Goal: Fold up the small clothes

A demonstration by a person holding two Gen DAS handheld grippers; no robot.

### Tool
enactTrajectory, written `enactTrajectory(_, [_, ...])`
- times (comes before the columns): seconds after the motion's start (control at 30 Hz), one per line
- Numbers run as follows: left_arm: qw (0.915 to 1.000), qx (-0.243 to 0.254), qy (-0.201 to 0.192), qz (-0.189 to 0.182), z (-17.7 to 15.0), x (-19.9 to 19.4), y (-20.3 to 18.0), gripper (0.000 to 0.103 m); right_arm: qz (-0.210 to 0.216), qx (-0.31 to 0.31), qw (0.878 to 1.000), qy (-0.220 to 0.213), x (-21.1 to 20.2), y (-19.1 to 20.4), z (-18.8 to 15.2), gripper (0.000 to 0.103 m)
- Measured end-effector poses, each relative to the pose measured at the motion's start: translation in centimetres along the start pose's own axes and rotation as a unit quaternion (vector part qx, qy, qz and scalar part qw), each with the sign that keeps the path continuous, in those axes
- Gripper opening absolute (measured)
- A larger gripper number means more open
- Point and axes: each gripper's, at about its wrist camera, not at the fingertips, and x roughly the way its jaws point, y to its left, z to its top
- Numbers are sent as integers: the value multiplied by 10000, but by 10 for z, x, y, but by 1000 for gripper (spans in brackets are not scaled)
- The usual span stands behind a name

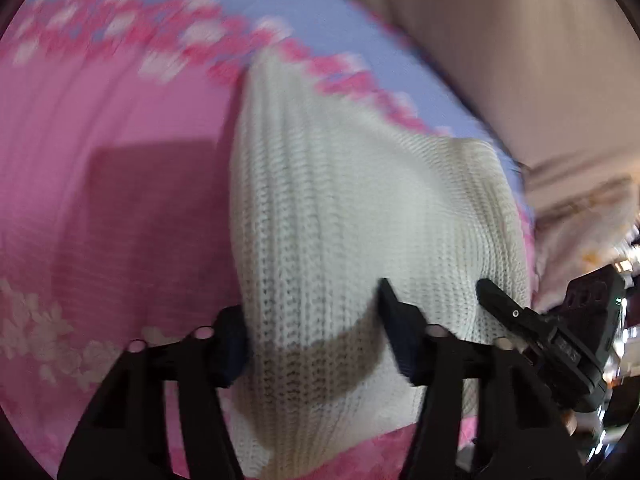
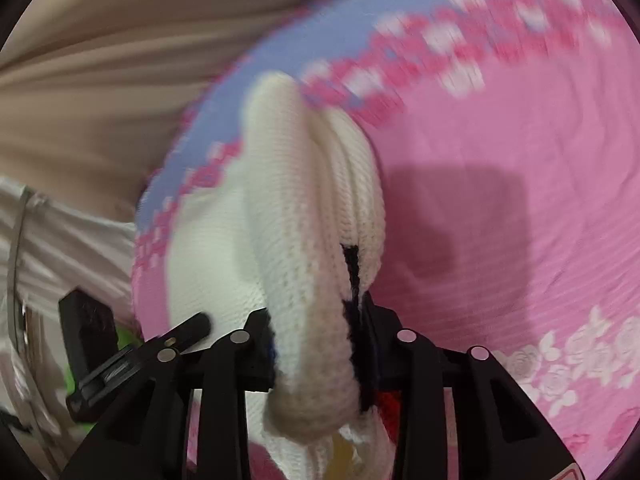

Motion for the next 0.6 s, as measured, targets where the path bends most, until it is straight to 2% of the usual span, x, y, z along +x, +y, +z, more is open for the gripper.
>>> enactTrajectory(0.07, [9991,350,-141,-199,-7,-15,-21,52,-87,-397,9986,-351,-34,20,-10,29])
enactTrajectory(0.13, [9987,479,-145,-65,-16,-11,-30,56,-290,-558,9964,-577,-54,22,-20,30])
enactTrajectory(0.2, [9965,680,-101,469,-27,11,-32,58,-668,-333,9956,-558,-51,1,-31,34])
enactTrajectory(0.23, [9935,750,18,851,-32,27,-30,64,-915,-251,9946,-416,-36,-10,-32,37])
enactTrajectory(0.27, [9922,787,100,956,-37,37,-29,71,-1443,-244,9892,-76,-12,-28,-36,39])
enactTrajectory(0.3, [9926,695,-89,993,-42,33,-29,71,-1505,-269,9882,-37,-6,-35,-40,41])
enactTrajectory(0.4, [9889,731,-298,1260,-48,12,-38,73,-1322,-150,9904,-364,-42,-23,-42,42])
enactTrajectory(0.5, [9808,945,-529,1624,-54,-1,-44,76,-1480,-680,9824,-913,-84,7,-50,42])
enactTrajectory(0.53, [9783,1006,-530,1734,-54,-1,-46,76,-1501,-819,9804,-981,-93,10,-54,40])
enactTrajectory(0.57, [9761,1049,-514,1832,-58,0,-46,76,-1567,-961,9790,-879,-91,15,-62,28])
enactTrajectory(0.6, [9753,1052,-519,1874,-61,1,-47,76,-1630,-1013,9788,-710,-78,14,-61,25])
